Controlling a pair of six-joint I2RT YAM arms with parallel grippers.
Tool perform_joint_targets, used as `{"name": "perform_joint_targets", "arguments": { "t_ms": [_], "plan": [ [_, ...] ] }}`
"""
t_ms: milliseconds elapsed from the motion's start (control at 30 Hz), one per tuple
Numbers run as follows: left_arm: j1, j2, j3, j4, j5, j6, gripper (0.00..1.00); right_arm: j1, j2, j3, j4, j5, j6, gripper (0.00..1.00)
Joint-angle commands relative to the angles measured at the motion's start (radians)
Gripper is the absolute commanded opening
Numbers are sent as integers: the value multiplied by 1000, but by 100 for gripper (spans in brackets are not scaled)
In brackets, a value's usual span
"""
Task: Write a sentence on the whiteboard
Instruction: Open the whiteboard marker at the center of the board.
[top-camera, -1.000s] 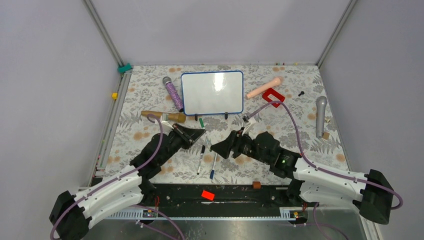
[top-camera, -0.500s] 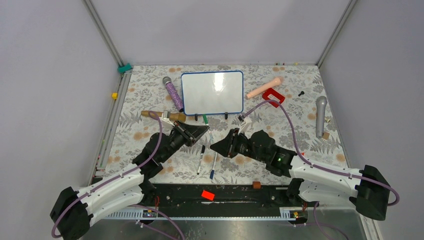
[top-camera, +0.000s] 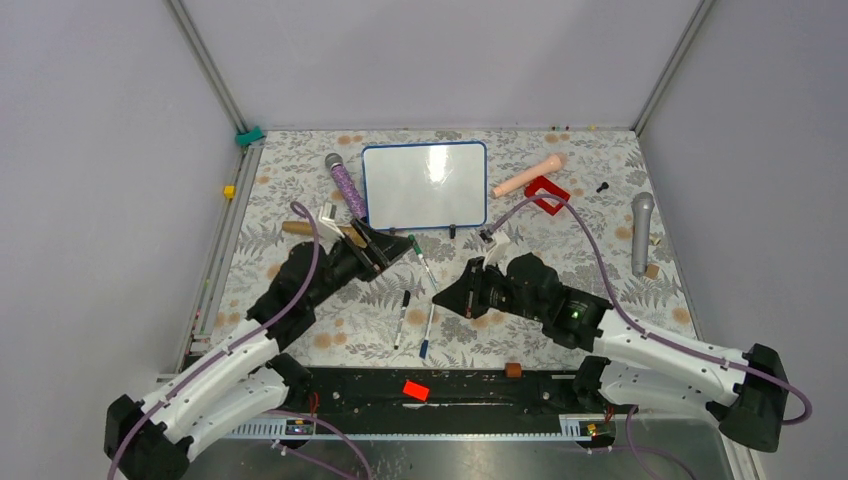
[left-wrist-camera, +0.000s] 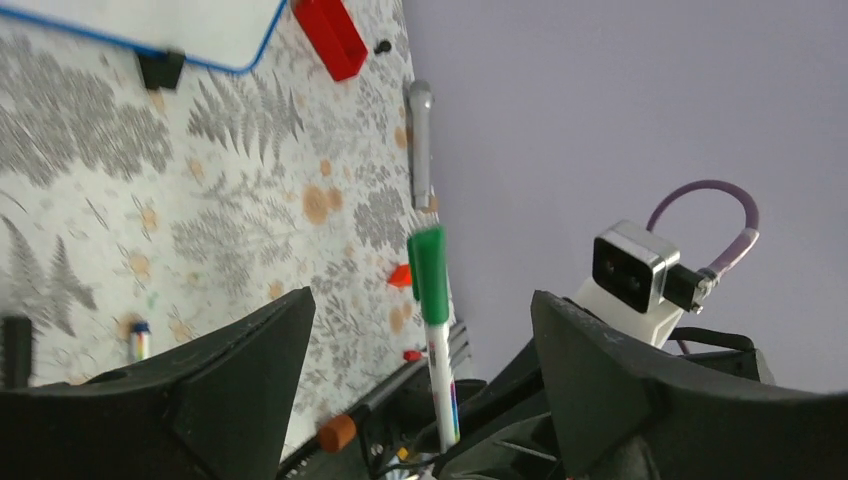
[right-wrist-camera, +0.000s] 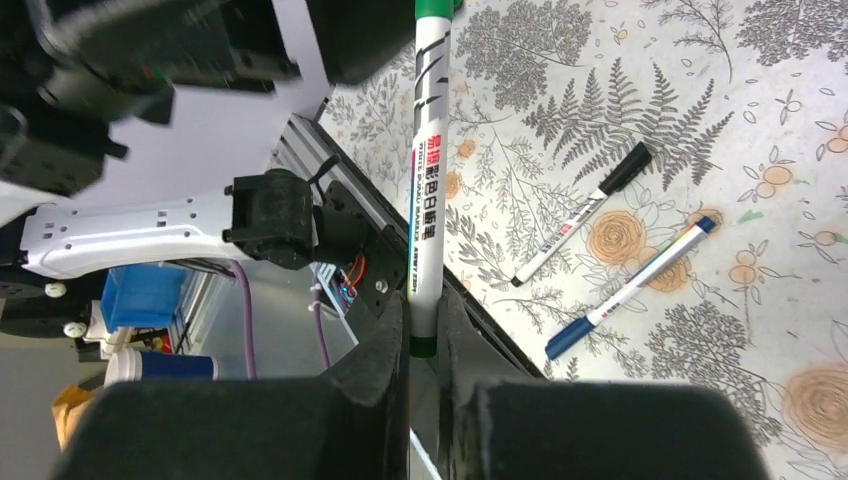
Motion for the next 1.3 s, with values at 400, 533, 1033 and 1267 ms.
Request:
{"name": "perform_joint_targets", "arguments": {
  "t_ms": [400, 533, 1033, 1267],
  "plan": [
    [261, 157, 168, -52, 710, 210, 64, -96, 51, 275, -359, -431, -109, 0],
    [261, 134, 149, -51, 725, 198, 63, -98, 71, 276, -353, -425, -100, 0],
    [262, 134, 149, -56, 784, 179, 0, -113, 68, 251, -330, -396, -99, 0],
    [262, 110, 108, 12, 713, 90, 0, -133, 36, 218, -304, -311, -100, 12]
  ]
}}
